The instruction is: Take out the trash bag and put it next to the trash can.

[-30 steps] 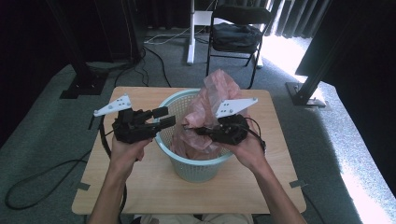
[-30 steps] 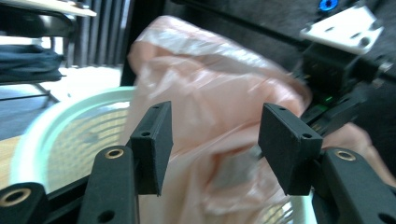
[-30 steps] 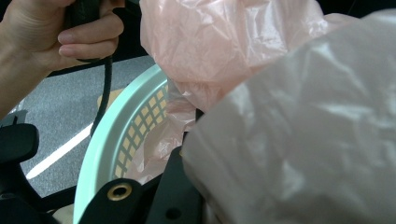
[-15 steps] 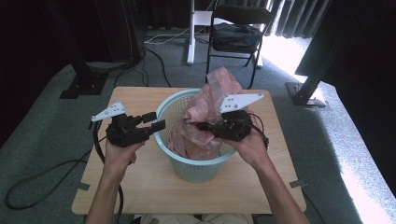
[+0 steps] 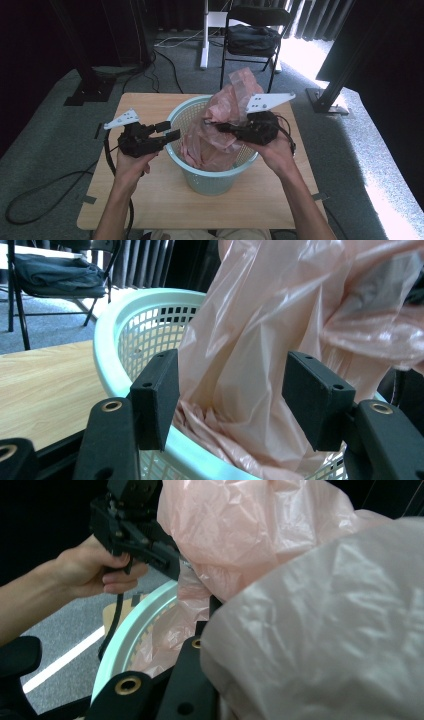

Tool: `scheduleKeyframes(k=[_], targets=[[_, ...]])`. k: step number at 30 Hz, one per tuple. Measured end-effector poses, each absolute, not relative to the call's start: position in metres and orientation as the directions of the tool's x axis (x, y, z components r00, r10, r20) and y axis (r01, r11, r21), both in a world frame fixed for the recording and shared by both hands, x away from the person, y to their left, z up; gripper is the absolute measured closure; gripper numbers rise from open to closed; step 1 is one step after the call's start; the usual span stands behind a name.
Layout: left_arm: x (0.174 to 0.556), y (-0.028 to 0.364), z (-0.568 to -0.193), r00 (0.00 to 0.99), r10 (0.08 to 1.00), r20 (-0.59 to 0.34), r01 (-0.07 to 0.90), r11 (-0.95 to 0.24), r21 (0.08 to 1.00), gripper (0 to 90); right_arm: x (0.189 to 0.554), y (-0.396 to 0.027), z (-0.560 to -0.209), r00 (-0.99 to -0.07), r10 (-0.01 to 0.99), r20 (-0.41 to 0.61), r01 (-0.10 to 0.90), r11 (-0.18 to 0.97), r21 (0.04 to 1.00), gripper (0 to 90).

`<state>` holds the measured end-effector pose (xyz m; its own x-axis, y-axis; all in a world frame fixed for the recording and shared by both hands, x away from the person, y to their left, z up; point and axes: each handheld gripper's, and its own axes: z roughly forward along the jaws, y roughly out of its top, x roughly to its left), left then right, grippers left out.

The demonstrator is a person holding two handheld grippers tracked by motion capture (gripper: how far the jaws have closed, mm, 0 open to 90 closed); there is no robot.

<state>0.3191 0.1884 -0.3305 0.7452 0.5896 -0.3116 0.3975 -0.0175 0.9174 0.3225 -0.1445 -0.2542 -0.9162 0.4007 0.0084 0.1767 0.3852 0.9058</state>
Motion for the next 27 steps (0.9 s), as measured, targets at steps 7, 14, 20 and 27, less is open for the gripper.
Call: scheduleKeyframes(k=[7, 14, 20, 27], targets=[[0.319, 0.184, -0.33, 0.75, 0.587, -0.303, 0.394, -0.029, 0.919, 39.8, 0.325, -0.154, -0.246, -0.913, 0.407, 0.017, 0.175, 0.353, 0.919, 85.7], [0.32, 0.18, -0.33, 0.755, 0.585, -0.295, 0.392, -0.044, 0.919, 39.4, 0.326, -0.162, -0.239, -0.908, 0.418, 0.015, 0.17, 0.335, 0.927, 85.8], [0.321, 0.175, -0.331, 0.765, 0.576, -0.288, 0.385, -0.049, 0.922, 39.4, 0.327, -0.169, -0.233, -0.905, 0.425, 0.018, 0.169, 0.319, 0.933, 85.8], [0.322, 0.173, -0.331, 0.765, 0.575, -0.289, 0.388, -0.054, 0.92, 39.4, 0.33, -0.177, -0.229, -0.902, 0.431, 0.031, 0.173, 0.294, 0.94, 85.8]])
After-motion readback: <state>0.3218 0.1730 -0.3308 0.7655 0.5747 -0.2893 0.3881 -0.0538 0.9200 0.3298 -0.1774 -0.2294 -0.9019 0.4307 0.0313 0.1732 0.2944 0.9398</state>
